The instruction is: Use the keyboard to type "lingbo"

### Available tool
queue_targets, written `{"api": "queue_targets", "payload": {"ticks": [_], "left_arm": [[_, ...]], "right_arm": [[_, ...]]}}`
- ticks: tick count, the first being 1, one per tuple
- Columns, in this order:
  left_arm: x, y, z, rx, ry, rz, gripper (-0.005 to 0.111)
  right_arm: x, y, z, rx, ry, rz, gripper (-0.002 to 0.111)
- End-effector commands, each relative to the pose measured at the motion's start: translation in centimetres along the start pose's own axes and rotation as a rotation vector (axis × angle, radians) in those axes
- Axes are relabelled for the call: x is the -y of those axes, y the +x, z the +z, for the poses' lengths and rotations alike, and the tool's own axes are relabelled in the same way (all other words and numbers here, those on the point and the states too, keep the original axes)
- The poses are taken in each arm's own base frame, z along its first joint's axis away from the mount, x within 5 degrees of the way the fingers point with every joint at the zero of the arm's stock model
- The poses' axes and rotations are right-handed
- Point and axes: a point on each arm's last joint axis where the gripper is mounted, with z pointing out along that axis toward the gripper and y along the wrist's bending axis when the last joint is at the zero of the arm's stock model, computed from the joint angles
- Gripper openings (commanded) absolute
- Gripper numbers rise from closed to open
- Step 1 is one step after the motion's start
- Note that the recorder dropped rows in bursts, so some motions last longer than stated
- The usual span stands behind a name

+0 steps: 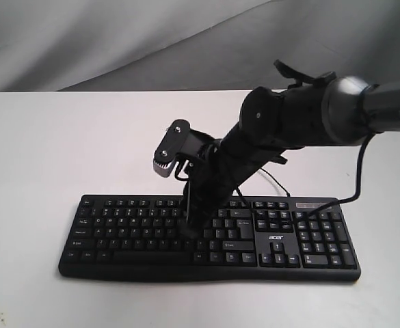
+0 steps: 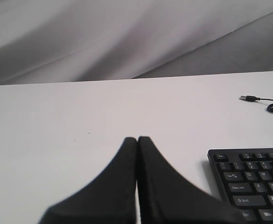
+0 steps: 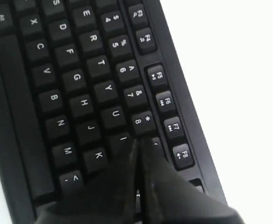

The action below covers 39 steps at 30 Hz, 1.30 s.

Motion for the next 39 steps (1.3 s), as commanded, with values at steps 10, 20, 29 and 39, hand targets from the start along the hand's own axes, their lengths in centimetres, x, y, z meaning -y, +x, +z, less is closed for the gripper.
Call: {"api": "queue_targets", "payload": {"ticks": [10, 20, 29, 39], "left_arm": [[0.0, 0.0, 0.0, 0.011, -0.002, -0.003, 0.001], [0.0, 0.0, 0.0, 0.011, -0.002, -0.003, 0.001], [0.0, 0.0, 0.0, 0.011, -0.002, -0.003, 0.001], [0.0, 0.0, 0.0, 0.011, -0.002, -0.003, 0.001]], "right_arm": [[-0.7, -2.9, -9.6, 0.184, 0.145, -0.014, 0.000], [-3.4, -4.3, -21.5, 0.492, 0.296, 0.041, 0.000], [-5.3, -3.6, -25.9, 0.581, 0.309, 0.057, 0.000], [-6.6, -3.1, -29.7, 0.707, 0.380, 0.046, 0.000]]}}
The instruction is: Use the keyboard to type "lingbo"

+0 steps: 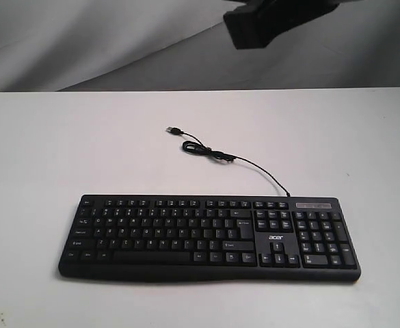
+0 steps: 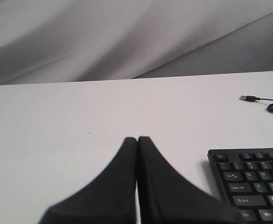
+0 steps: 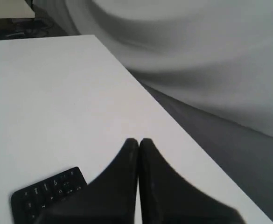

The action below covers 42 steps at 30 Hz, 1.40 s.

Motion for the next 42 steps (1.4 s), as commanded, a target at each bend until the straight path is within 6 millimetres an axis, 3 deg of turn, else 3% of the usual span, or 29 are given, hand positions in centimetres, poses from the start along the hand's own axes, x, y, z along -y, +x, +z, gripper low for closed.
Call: {"api": "queue_targets", "payload": {"ticks": [1, 4, 9, 13, 19, 23, 26, 30, 42], "left_arm": [[0.0, 0.0, 0.0, 0.011, -0.002, -0.003, 0.001], [0.0, 0.0, 0.0, 0.011, -0.002, -0.003, 0.001], [0.0, 0.0, 0.0, 0.011, -0.002, -0.003, 0.001], [0.0, 0.0, 0.0, 0.011, -0.002, -0.003, 0.001], [0.0, 0.0, 0.0, 0.011, -0.002, -0.003, 0.001], [0.0, 0.0, 0.0, 0.011, -0.002, -0.003, 0.001], [0.0, 0.0, 0.0, 0.011, -0.002, -0.003, 0.001], [0.0, 0.0, 0.0, 0.011, -0.002, -0.003, 0.001], [0.0, 0.0, 0.0, 0.011, -0.002, -0.003, 0.001]], "right_arm": [[0.3, -0.8, -1.5, 0.070, 0.052, -0.015, 0.000], [0.9, -2.1, -2.8, 0.186, 0.142, -0.015, 0.000], [2.7, -2.5, -4.9, 0.278, 0.233, 0.226, 0.000], [4.9, 0.5, -6.5, 0.175, 0.356, 0.441, 0.000], [5.5, 4.9, -10.3, 0.163, 0.567, 0.436, 0.000], [4.2, 8.0, -13.3, 0.208, 0.714, 0.381, 0.000], [1.2, 12.1, -16.5, 0.261, 0.882, 0.291, 0.000], [-1.4, 16.4, -17.1, 0.239, 0.962, 0.285, 0.000], [-4.7, 20.3, -17.4, 0.143, 0.934, 0.368, 0.000]]}}
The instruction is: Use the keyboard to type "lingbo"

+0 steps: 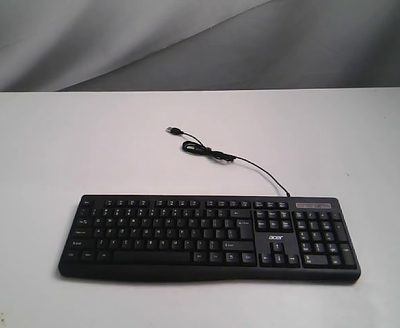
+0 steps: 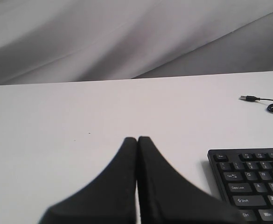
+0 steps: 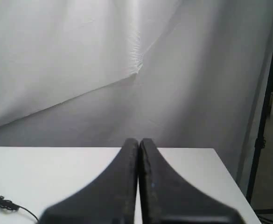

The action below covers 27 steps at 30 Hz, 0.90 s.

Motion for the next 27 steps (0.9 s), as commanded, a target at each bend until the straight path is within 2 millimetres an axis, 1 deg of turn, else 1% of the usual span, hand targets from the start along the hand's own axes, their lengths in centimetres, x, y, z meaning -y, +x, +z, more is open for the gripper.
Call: {"api": "queue_targets", "payload": {"ticks": [1, 7, 13, 15, 16, 21, 27], "left_arm": [[0.0, 0.0, 0.0, 0.011, -0.002, -0.003, 0.001], [0.0, 0.0, 0.0, 0.011, -0.002, -0.003, 0.001], [0.0, 0.0, 0.0, 0.011, -0.002, -0.003, 0.001], [0.0, 0.0, 0.0, 0.011, -0.002, -0.003, 0.001], [0.0, 0.0, 0.0, 0.011, -0.002, -0.003, 0.001], [0.0, 0.0, 0.0, 0.011, -0.002, -0.003, 0.001], [0.0, 0.0, 0.0, 0.011, -0.002, -0.003, 0.001]], "right_arm": [[0.0, 2.6, -0.6, -0.037, 0.012, -0.007, 0.000], [-0.1, 7.4, -1.0, -0.003, 0.015, -0.015, 0.000], [-0.2, 11.0, -0.4, -0.101, 0.013, 0.034, 0.000], [-0.2, 11.1, -0.4, -0.113, 0.013, 0.034, 0.000], [-0.3, 11.5, -0.5, -0.157, 0.013, 0.034, 0.000], [-0.3, 12.0, -0.6, -0.219, 0.013, 0.034, 0.000], [-0.3, 12.0, -0.6, -0.219, 0.013, 0.034, 0.000]]}}
